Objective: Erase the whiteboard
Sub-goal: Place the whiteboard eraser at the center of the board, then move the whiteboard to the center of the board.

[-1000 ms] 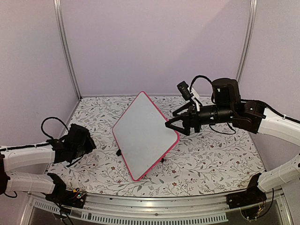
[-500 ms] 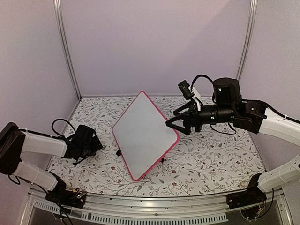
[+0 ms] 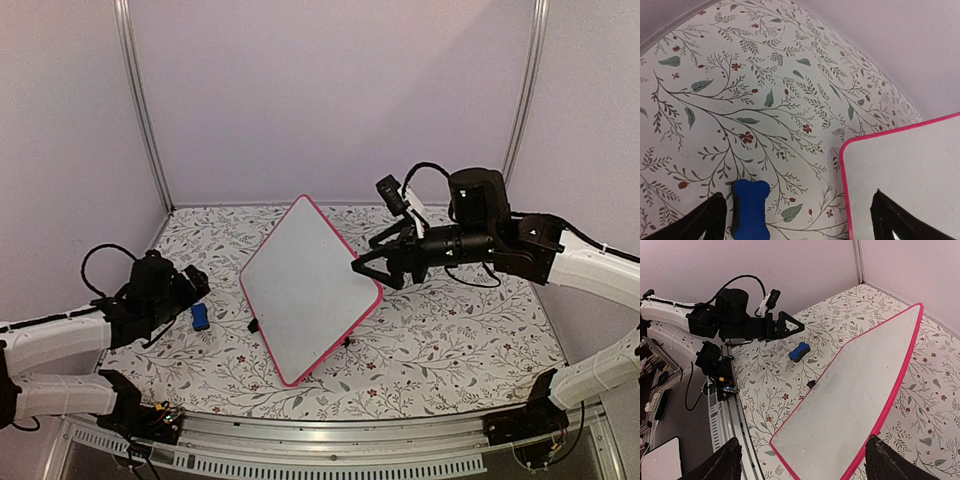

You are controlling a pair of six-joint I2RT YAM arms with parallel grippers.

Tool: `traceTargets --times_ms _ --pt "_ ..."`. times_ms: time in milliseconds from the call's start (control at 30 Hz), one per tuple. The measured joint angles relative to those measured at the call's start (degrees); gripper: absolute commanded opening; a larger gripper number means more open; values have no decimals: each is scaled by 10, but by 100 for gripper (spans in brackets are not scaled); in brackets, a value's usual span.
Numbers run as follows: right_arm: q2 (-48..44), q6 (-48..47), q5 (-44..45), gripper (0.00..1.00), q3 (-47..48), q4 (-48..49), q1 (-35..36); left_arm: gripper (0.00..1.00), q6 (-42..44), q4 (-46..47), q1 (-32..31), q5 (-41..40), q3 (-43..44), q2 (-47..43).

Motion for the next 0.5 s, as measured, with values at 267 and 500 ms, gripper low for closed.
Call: traceTargets --times_ms 267,500 --pt "17 16 23 84 -7 -1 0 93 77 -17 -61 -12 7 -110" --pt "17 35 66 83 -15 -16 0 85 137 -17 -193 -25 6 -86"
